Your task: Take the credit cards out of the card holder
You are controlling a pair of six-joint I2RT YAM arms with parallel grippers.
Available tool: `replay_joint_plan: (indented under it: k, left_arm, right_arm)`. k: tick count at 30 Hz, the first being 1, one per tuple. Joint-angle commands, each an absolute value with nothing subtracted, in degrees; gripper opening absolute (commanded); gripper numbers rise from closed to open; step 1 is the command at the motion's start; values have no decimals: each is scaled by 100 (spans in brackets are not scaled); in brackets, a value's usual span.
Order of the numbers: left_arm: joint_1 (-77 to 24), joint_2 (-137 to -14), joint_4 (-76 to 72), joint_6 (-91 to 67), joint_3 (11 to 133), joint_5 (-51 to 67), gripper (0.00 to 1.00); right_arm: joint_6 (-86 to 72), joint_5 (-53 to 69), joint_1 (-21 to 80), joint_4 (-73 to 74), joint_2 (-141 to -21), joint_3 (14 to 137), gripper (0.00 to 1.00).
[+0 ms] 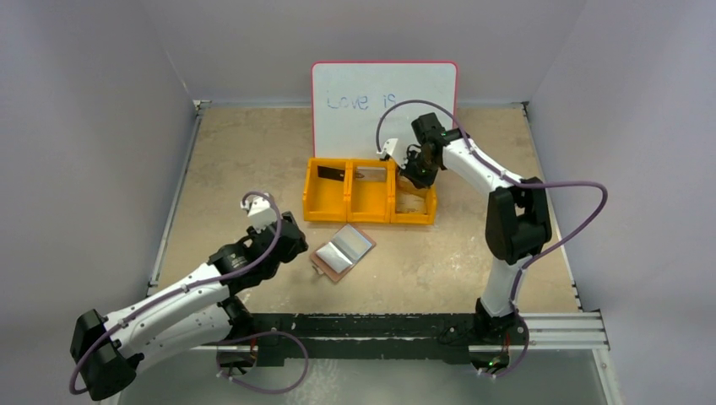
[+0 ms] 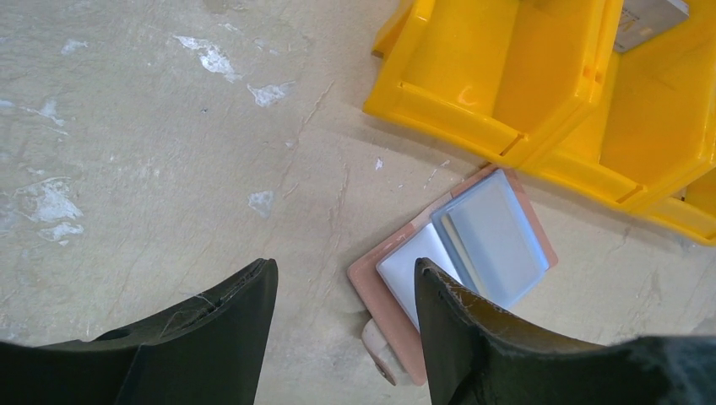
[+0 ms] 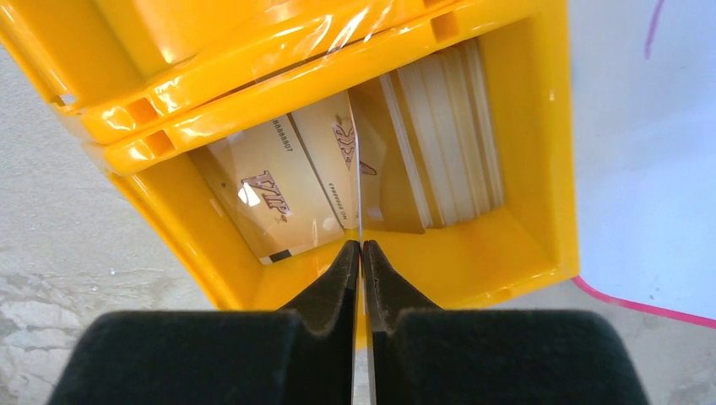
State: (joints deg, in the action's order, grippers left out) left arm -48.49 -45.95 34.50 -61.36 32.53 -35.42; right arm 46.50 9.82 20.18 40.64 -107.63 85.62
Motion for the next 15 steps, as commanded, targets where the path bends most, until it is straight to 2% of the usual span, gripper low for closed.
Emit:
replay_joint_plan:
  k: [1,10,15]
  left_arm:
    - [-4852,-4771,3404,-5834,3618,-3691,60]
    - [-4852,-4595,3435,-5982,3508,-3725,60]
    - [-4851,-4569,3448,-6038,3519,-3737,60]
  right_arm:
    - [4745,1085,1997,4408,-10860,8948,7]
    - [4841,914,2003,4117,-10885,8913,8]
    - [4614,605,2001,3280,-10526,8719,8]
